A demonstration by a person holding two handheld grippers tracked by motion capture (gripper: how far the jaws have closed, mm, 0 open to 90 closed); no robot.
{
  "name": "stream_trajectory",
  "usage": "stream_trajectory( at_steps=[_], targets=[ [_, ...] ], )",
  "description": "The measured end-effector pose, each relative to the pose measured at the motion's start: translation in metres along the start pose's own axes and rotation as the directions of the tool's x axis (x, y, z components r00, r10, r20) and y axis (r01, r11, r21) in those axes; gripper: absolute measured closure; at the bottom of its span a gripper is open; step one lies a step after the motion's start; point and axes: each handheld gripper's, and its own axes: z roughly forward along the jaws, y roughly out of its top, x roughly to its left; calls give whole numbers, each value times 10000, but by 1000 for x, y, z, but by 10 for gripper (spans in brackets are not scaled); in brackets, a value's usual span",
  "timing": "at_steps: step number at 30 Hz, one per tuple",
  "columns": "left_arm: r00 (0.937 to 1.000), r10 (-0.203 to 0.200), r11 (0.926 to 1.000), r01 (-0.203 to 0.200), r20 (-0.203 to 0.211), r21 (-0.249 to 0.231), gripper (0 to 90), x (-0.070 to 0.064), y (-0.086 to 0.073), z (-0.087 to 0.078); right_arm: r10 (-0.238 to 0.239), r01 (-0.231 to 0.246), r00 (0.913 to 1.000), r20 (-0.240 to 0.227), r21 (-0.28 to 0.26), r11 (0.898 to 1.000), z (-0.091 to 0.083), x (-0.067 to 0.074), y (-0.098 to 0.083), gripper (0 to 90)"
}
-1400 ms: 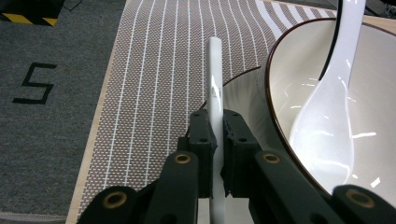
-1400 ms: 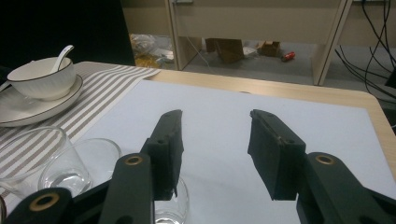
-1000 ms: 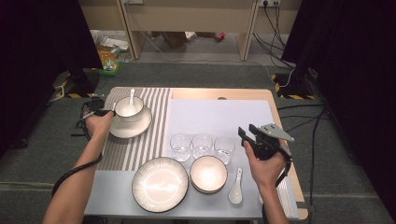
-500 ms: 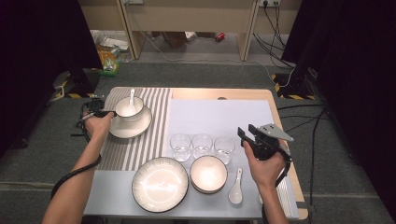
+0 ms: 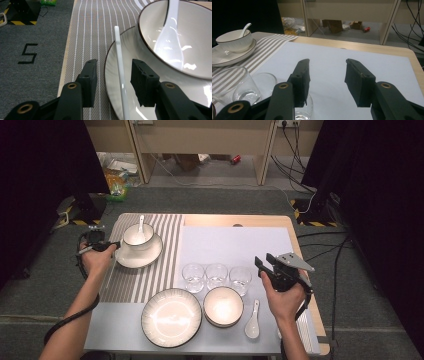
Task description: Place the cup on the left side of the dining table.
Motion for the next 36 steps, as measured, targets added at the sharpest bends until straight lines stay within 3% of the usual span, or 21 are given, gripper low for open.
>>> stream_trajectory(
  at_steps=[8, 12, 14, 24, 30, 36],
  targets=[
    [9992, 350, 9992, -347, 179, -195, 571, 4, -29, -34, -94, 94, 10000, 24, -56, 9999, -1, 0, 0, 547],
    [9982, 594, 9982, -594, 78, -57, 591, 6, -36, -43, -128, 128, 9999, 3, -64, 9999, 0, 1, 0, 547],
    [9965, 819, 9966, -818, -166, 80, 604, 10, -41, -50, -128, 128, 9999, 31, -2, 9999, -1, 2, 0, 547],
    [9890, 1416, 9856, -1367, -435, 992, 625, 11, -65, -46, -86, 85, 10000, -20, -79, 9999, -2, 1, 1, 547],
    [9871, 1601, 9796, -1597, 67, 1218, 627, -2, -75, -44, -86, 86, 10000, -22, -90, 9999, -2, 0, 1, 547],
    [9754, 2179, 9699, -2203, 334, 1036, 628, -23, -74, -49, -87, 87, 10000, -38, -56, 9999, -2, 1, 1, 547]
  ],
)
